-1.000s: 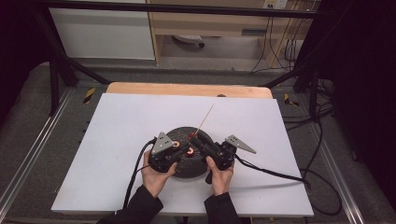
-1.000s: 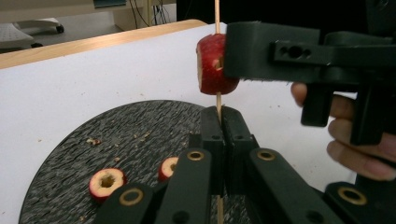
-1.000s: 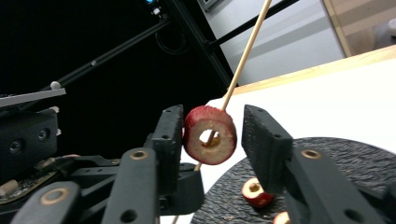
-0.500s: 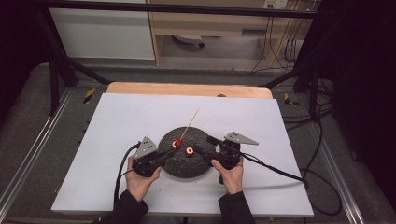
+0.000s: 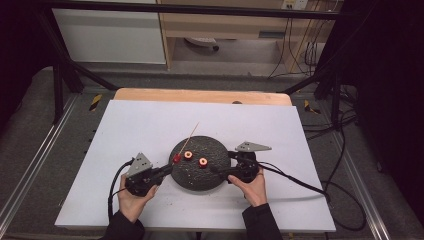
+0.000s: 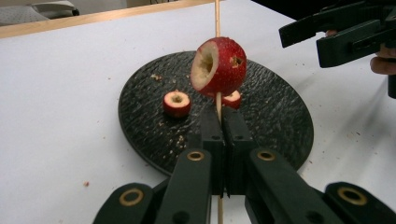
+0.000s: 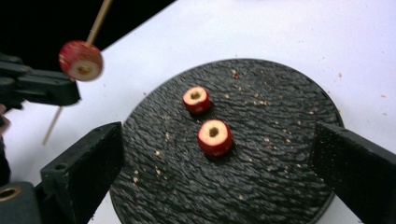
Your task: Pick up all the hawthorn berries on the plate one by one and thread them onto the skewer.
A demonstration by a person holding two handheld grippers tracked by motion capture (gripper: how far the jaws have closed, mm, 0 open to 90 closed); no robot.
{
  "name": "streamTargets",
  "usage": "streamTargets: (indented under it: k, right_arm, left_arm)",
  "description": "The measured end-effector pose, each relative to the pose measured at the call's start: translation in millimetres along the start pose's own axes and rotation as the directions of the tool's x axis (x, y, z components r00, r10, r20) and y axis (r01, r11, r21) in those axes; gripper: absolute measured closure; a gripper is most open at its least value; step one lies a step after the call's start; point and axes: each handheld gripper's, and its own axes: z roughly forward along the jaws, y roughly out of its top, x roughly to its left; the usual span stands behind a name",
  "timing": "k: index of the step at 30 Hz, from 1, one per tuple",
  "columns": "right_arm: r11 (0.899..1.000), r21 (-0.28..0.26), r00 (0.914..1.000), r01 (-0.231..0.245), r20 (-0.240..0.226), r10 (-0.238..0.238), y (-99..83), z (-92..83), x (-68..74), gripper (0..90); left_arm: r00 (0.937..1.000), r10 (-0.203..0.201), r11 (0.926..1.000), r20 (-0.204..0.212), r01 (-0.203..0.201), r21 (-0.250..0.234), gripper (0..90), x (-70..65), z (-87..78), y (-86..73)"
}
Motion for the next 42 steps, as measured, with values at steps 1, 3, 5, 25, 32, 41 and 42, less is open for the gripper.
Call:
streamTargets:
  k: [1,3,5,25,32,41,42]
  right_arm:
    - [1.0,0.011,1.0,0.003,0.005,-0.003,0.2,0.1,-0.2,4.3]
    - [1.0,0.029,0.9998,0.012,0.014,-0.012,0.8,-0.2,-1.3,4.0]
    - [0.999,0.046,0.9998,0.013,0.016,-0.014,1.8,-0.7,-2.2,3.7]
    - [0.974,0.211,0.994,0.08,0.056,-0.094,22.4,6.7,2.3,1.8]
    - [0.959,0.264,0.9913,0.101,0.055,-0.12,31.2,15.0,7.3,2.1]
    - [0.935,0.334,0.9873,0.12,0.059,-0.148,40.8,34.5,13.7,3.8]
    - [0.932,0.341,0.987,0.119,0.061,-0.149,41.7,36.2,14.5,4.3]
  left_arm:
    - [1.0,-0.005,1.0,0.001,0.005,0.0,88.4,0.9,-2.1,-2.0]
    - [1.0,-0.006,1.0,0.002,0.006,0.002,88.3,2.4,-4.6,-5.5]
    - [1.0,-0.006,0.9999,0.001,0.006,0.008,88.3,4.1,-7.2,-9.9]
    - [0.9996,-0.019,0.9992,0.022,0.018,0.036,88.3,12.5,-17.0,-33.9]
    - [0.9994,-0.023,0.9989,0.026,0.022,0.041,88.3,14.4,-17.1,-36.3]
    - [0.9994,-0.023,0.9988,0.024,0.022,0.044,88.3,16.1,-17.3,-37.1]
    - [0.9994,-0.024,0.9988,0.023,0.023,0.043,88.3,16.3,-17.3,-37.2]
